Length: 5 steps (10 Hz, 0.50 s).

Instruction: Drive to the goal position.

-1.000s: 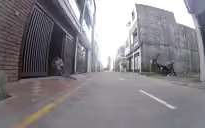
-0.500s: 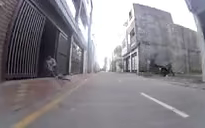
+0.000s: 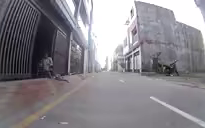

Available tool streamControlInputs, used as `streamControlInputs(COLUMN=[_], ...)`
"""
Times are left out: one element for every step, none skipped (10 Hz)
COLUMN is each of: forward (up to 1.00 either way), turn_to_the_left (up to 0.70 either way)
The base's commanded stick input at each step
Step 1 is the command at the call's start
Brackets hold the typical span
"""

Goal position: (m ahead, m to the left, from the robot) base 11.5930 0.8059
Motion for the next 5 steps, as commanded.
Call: streamControlInputs(forward=[0.85,0.85,0.85,0.85,0.85], turn_to_the_left=[0.00,0.00,-0.13,-0.24,-0.34])
